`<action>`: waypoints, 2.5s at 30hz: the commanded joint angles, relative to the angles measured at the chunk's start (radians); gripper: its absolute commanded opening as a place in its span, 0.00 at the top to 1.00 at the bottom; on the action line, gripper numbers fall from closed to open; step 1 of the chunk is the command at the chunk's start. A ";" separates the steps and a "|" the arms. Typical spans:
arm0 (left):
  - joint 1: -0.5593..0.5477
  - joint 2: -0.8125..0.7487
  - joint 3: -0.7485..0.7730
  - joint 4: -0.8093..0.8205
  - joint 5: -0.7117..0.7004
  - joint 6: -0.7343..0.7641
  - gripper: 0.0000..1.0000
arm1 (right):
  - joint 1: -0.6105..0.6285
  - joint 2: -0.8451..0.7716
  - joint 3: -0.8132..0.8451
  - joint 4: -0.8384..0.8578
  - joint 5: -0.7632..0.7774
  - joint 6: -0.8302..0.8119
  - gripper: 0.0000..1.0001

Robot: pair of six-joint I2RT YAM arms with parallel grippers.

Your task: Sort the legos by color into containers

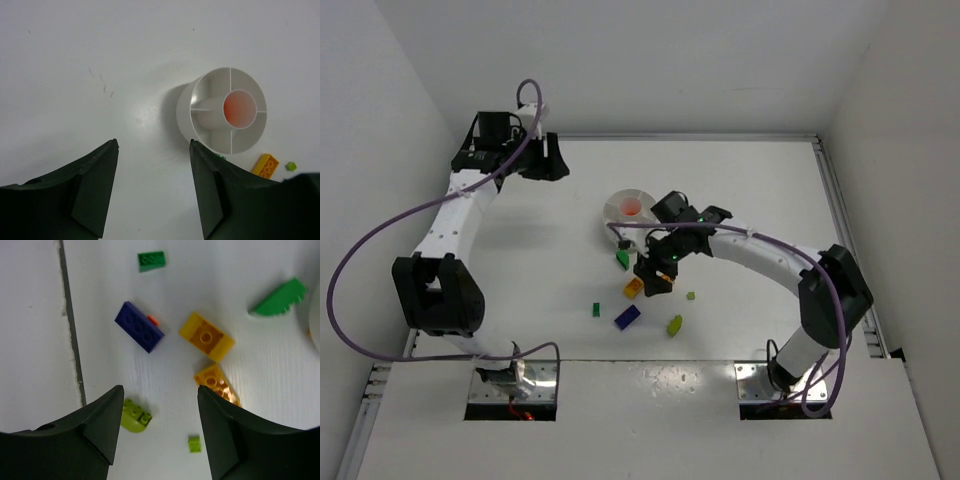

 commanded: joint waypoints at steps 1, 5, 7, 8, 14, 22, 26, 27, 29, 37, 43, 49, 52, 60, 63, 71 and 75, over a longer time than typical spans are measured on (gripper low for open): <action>0.049 -0.043 -0.051 -0.026 0.108 -0.019 0.35 | 0.072 0.053 0.079 -0.046 -0.022 -0.247 0.38; 0.113 -0.080 -0.083 -0.026 0.156 -0.009 0.35 | 0.139 0.123 0.133 -0.137 -0.044 -0.459 0.38; 0.131 -0.091 -0.109 -0.036 0.167 0.001 0.35 | 0.163 0.149 0.147 -0.148 -0.044 -0.562 0.38; 0.141 -0.103 -0.109 -0.036 0.182 0.001 0.35 | 0.182 0.174 0.147 -0.158 -0.044 -0.591 0.38; 0.199 -0.136 -0.172 -0.036 0.226 0.020 0.35 | 0.235 0.274 0.214 -0.157 -0.022 -0.676 0.35; 0.266 -0.146 -0.201 -0.036 0.260 0.040 0.35 | 0.294 0.369 0.247 -0.123 0.016 -0.676 0.33; 0.285 -0.146 -0.210 -0.036 0.282 0.049 0.35 | 0.304 0.400 0.247 -0.123 0.038 -0.676 0.33; 0.285 -0.146 -0.210 -0.036 0.282 0.049 0.35 | 0.304 0.410 0.247 -0.123 0.038 -0.676 0.33; 0.294 -0.137 -0.210 -0.036 0.282 0.049 0.35 | 0.304 0.419 0.235 -0.135 0.047 -0.676 0.33; 0.294 -0.128 -0.219 -0.036 0.282 0.049 0.35 | 0.304 0.419 0.179 -0.048 0.056 -0.602 0.44; 0.294 -0.128 -0.238 -0.017 0.253 0.049 0.35 | 0.304 0.348 0.075 0.067 0.076 -0.558 0.70; 0.294 -0.128 -0.258 0.003 0.252 0.049 0.35 | 0.284 0.245 0.008 0.078 0.094 -0.507 0.80; 0.268 -0.128 -0.269 0.003 0.233 0.061 0.35 | 0.284 0.160 -0.040 0.090 0.105 -0.484 0.85; 0.127 -0.157 -0.311 0.003 0.140 0.142 0.35 | 0.241 -0.013 -0.062 0.090 0.114 -0.314 0.90; 0.035 -0.178 -0.351 0.003 0.073 0.196 0.35 | 0.198 -0.036 -0.052 0.072 0.105 -0.233 0.91; -0.031 -0.179 -0.391 0.026 0.050 0.182 0.35 | 0.086 0.075 -0.036 -0.038 -0.238 0.006 0.91; -0.040 -0.178 -0.382 0.026 0.076 0.170 0.36 | 0.020 0.247 0.069 -0.173 -0.446 0.028 0.91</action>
